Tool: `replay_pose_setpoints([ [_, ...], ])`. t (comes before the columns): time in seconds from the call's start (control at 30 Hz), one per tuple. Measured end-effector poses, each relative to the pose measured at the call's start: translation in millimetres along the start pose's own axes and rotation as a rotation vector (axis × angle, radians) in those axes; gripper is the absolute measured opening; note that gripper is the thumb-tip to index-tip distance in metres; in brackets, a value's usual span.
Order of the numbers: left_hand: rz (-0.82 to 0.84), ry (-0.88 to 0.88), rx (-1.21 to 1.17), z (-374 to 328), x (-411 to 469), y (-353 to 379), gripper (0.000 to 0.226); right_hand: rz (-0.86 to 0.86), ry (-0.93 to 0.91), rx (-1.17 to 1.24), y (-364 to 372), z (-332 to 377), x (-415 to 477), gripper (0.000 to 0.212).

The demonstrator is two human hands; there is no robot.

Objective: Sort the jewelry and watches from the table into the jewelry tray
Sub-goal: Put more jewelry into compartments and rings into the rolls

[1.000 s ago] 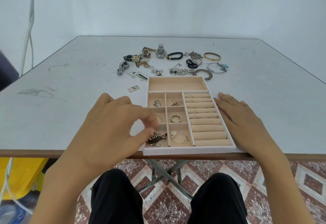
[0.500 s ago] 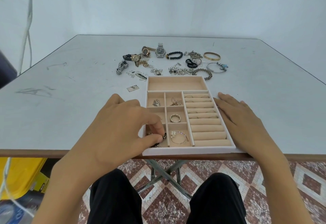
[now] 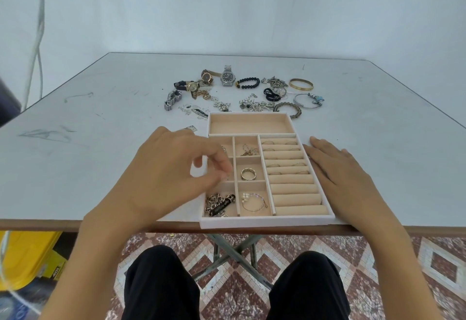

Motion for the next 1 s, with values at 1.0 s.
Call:
replay_pose_setpoints([
  [1.0,-0.064,-0.184,0.064,106.4,166.4,54.7,0.017,0.025,-0.047,0.059,-10.4,-7.7,11.6,0.058],
])
Point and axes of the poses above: each hand's wrist, its own x-axis towards the middle knuckle, its own y-axis out of the palm, z = x × y, the point moved 4 cm from there along x, towards the middle knuckle, and after that the axes turned 7 degrees about -y, right-handed, at the moved point
